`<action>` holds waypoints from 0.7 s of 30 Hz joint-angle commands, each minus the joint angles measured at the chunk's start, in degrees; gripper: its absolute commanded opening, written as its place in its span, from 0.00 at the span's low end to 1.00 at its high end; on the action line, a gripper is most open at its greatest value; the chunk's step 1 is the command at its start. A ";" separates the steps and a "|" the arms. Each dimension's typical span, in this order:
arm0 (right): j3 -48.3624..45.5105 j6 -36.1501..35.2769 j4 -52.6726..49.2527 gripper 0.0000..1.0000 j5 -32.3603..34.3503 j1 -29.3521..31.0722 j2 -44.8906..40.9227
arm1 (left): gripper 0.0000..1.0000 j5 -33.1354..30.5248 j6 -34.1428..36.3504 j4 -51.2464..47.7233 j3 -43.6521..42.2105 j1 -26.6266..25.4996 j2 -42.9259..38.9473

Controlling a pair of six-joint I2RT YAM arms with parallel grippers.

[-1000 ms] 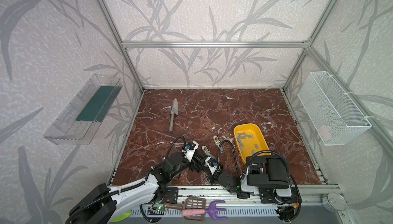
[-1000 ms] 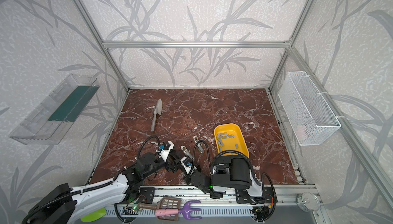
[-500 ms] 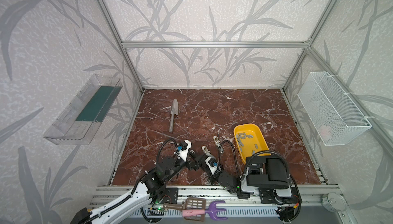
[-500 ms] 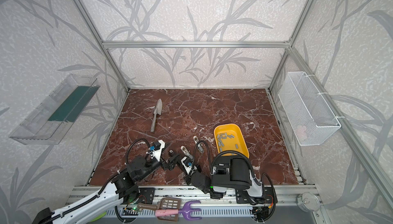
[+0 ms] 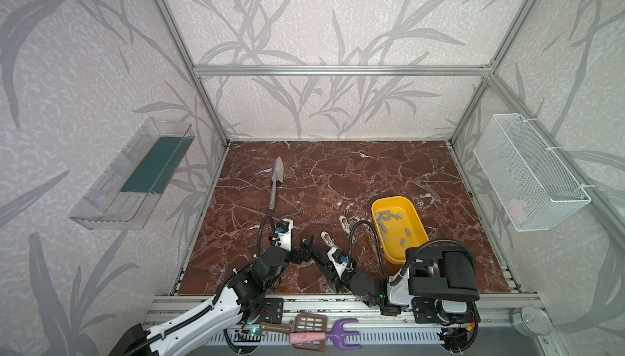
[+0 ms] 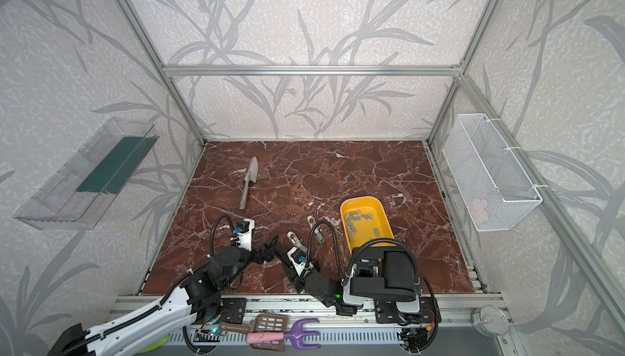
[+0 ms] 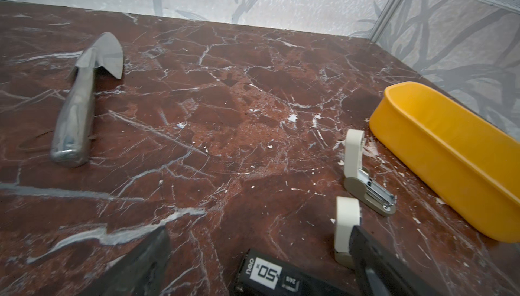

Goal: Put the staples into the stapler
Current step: 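Press the black stapler's top arm down onto its base with the left gripper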

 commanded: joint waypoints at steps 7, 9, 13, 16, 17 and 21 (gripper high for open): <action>1.12 -0.15 -15.44 0.49 0.50 1.11 -14.28 | 0.99 -4.82 -4.52 -0.33 4.03 0.61 7.84; 1.95 0.30 -19.24 0.39 1.30 1.09 -16.33 | 1.00 -4.79 -4.64 0.07 4.34 0.77 9.30; 7.17 3.02 -32.44 0.24 0.92 -0.28 -17.38 | 0.99 -5.48 -5.44 1.34 4.04 0.99 11.98; 9.64 3.68 -36.54 0.16 0.46 -0.54 -15.51 | 0.99 -5.38 -5.77 1.45 4.32 1.21 12.85; 9.43 3.93 -36.20 0.16 0.83 -0.53 -15.03 | 0.99 -5.04 -5.81 1.55 4.43 1.28 12.92; 8.79 5.45 -35.60 0.16 0.69 -1.60 -13.17 | 0.99 -4.40 -5.99 2.08 3.95 1.37 12.82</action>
